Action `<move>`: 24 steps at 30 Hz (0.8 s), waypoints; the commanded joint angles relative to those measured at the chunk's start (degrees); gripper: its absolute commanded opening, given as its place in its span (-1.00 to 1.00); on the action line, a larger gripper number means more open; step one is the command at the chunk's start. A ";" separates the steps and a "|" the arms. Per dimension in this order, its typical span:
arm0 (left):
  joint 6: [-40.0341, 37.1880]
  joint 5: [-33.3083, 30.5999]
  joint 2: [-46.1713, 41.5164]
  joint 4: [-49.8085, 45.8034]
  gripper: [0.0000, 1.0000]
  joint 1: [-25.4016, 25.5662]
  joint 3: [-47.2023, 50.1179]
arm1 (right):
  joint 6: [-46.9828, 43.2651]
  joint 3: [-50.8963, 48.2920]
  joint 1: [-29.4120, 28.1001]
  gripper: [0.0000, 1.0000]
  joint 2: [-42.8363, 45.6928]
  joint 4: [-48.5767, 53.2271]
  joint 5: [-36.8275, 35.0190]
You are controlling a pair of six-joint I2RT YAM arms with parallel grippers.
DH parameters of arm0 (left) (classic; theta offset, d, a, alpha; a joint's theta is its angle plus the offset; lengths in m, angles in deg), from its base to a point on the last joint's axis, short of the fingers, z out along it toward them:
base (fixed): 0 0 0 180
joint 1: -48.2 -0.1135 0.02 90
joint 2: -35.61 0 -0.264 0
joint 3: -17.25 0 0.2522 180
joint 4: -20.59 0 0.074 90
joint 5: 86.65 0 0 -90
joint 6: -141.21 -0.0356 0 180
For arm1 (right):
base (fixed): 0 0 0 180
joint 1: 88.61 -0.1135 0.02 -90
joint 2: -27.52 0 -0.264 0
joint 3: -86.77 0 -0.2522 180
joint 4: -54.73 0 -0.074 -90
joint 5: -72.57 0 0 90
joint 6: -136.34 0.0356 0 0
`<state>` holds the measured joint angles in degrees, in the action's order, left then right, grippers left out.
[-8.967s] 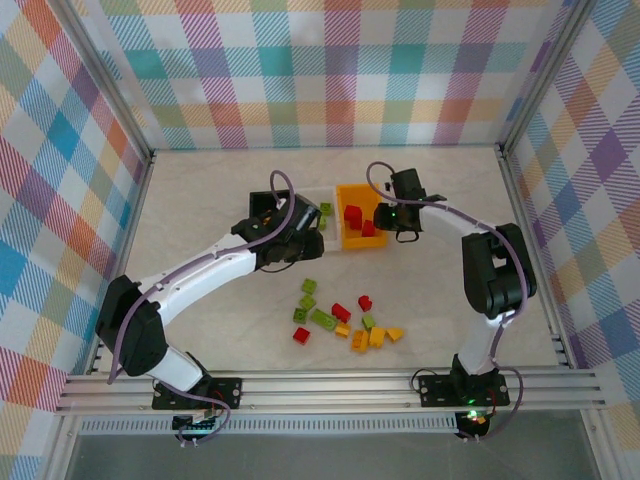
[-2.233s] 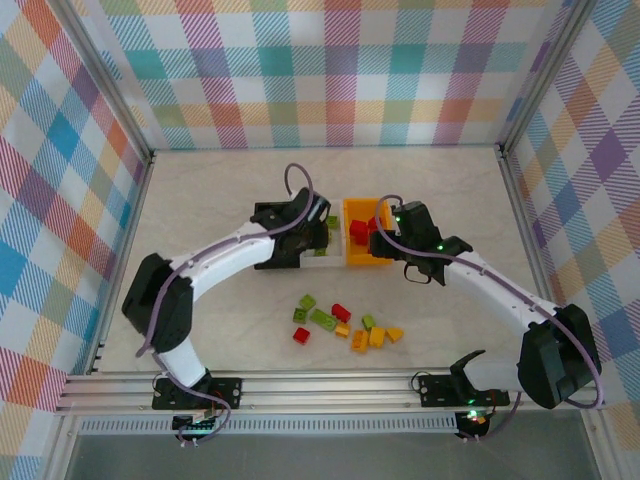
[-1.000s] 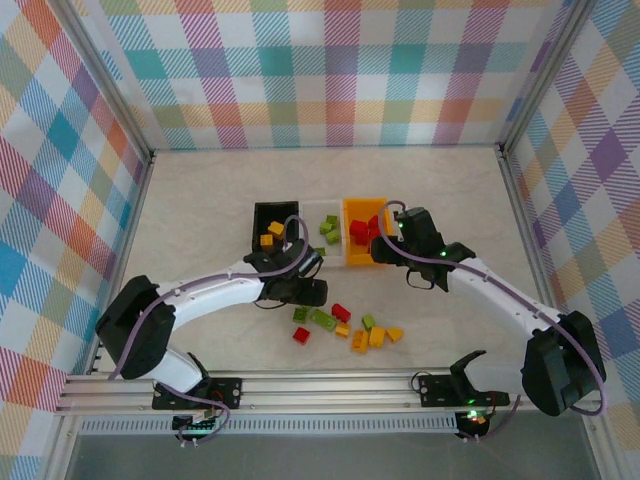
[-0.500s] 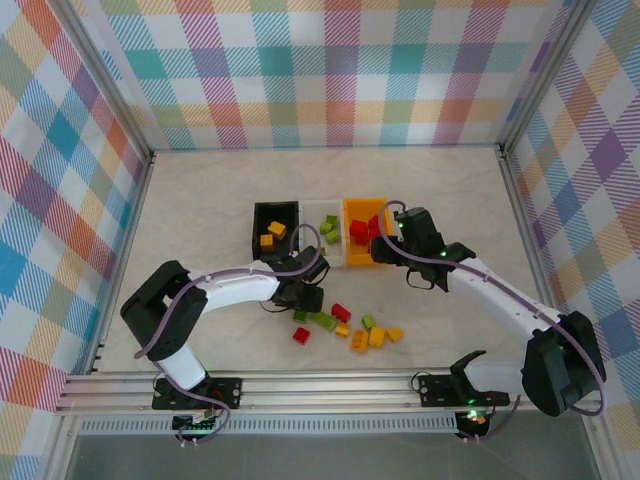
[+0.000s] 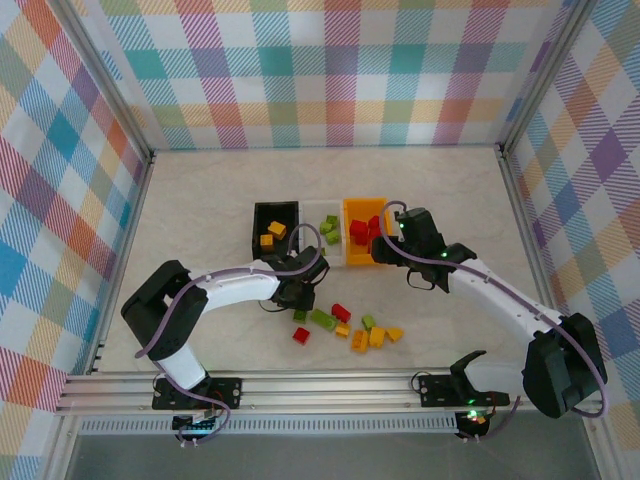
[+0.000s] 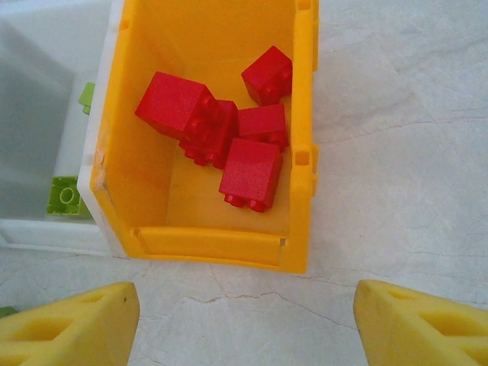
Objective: Sort the legos into containers by color
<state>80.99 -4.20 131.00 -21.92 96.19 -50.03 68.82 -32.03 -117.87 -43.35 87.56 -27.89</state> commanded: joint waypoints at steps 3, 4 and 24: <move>-0.29 0.07 -6.53 -3.14 -0.37 0.18 -4.17 | 0.37 -0.99 0.23 0.50 1.44 -0.99 0.18; -0.29 -0.34 -7.78 -3.67 -0.36 0.19 -5.12 | 0.45 -1.09 0.30 0.50 1.44 -1.21 0.18; -1.89 -1.32 16.58 -7.84 -0.18 -8.07 -39.24 | 0.21 -2.70 0.45 0.51 4.22 0.08 0.21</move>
<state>79.70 -4.88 146.63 -26.79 88.19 -85.46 68.82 -33.95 -117.80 -40.51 87.52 -27.89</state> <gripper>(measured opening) 0.390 0.752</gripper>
